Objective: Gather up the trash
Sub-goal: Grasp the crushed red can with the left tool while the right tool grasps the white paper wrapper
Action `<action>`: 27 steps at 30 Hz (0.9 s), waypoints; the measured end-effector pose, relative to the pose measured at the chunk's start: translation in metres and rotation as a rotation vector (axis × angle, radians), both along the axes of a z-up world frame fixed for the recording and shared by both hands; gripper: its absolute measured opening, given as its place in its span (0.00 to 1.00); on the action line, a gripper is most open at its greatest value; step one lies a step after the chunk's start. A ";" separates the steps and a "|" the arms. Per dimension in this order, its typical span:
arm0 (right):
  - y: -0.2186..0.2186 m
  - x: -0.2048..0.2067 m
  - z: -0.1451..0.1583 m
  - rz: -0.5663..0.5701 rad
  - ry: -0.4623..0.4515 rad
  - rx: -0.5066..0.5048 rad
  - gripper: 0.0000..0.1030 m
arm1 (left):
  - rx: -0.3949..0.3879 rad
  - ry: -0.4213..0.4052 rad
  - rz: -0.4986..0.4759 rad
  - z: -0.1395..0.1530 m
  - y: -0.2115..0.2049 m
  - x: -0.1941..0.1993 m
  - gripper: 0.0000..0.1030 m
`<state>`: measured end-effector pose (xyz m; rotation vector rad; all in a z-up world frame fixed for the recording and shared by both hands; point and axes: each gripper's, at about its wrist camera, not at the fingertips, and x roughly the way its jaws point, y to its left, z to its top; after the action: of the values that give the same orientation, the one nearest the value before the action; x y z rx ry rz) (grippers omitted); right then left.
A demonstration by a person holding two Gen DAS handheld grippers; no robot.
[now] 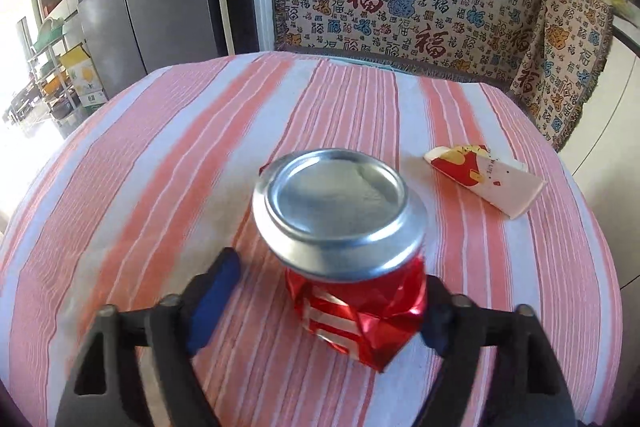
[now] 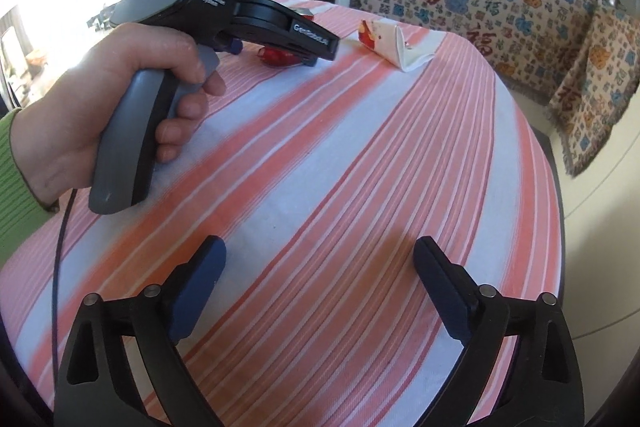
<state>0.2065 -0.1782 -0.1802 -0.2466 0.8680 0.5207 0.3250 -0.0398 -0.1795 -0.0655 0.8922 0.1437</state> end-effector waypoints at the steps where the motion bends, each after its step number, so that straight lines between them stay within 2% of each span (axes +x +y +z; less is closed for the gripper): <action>1: 0.000 0.001 0.000 0.000 0.001 0.000 0.93 | -0.003 -0.006 -0.020 0.001 0.003 -0.002 0.54; 7: -0.005 0.013 0.000 -0.030 -0.001 -0.007 0.94 | -0.002 0.012 -0.181 0.003 0.024 -0.037 0.54; 12: -0.021 0.047 -0.002 -0.137 0.022 0.015 0.94 | 0.005 0.026 -0.271 0.005 0.041 -0.080 0.54; 16: -0.019 0.084 -0.002 -0.164 0.042 0.011 0.94 | 0.015 0.004 -0.288 0.003 0.042 -0.098 0.54; 27: 0.006 0.193 0.000 -0.172 0.019 -0.058 0.96 | 0.002 0.001 -0.276 -0.001 0.042 -0.100 0.55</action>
<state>0.4000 -0.1725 -0.1802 -0.2176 0.9144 0.3387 0.2249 0.0021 -0.1801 0.0593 0.8932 -0.1128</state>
